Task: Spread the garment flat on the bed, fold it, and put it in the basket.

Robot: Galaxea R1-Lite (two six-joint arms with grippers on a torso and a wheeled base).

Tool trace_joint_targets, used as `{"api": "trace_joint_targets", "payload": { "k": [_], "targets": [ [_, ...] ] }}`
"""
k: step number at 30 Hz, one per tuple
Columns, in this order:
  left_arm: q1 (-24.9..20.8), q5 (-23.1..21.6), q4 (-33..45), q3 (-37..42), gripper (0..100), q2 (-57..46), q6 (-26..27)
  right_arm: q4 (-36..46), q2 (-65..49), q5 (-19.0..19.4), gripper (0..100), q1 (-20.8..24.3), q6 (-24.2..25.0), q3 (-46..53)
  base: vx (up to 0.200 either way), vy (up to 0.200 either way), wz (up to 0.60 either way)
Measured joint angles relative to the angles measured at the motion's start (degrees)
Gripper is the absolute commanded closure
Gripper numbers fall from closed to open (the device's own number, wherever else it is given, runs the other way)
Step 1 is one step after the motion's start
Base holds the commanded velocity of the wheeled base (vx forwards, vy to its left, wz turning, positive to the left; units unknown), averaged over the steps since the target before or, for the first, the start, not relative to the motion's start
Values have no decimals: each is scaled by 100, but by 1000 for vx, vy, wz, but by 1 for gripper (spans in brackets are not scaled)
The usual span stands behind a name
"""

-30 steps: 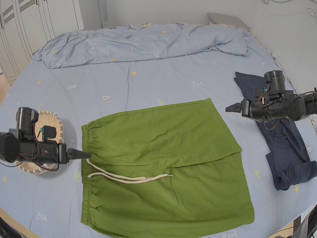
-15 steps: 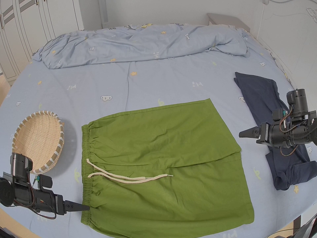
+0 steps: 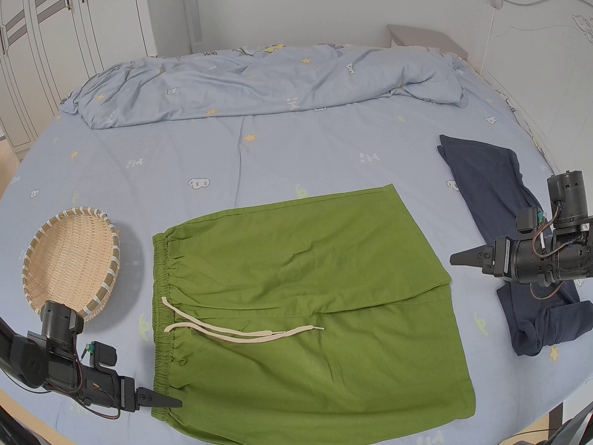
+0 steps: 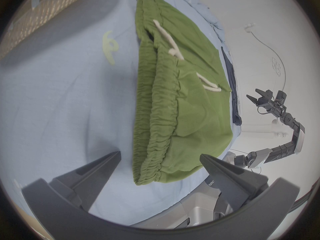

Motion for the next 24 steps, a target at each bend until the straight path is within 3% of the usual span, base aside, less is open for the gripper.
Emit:
{"api": "trace_joint_targets", "payload": {
  "k": [16, 17, 24],
  "targets": [
    [-391, -246, -7, 17, 0, 361, -61, 1, -96, -9, 0, -5, 0, 46, 0, 0, 0],
    [-383, -246, -7, 23, 100, 363, -61, 0, -96, -6, 0, -5, -2, 46, 0, 0, 0],
    [-256, -241, -5, 135, 100, 315, -59, 0, -99, -9, 0, -9, -10, 49, 0, 0, 0]
  ]
}}
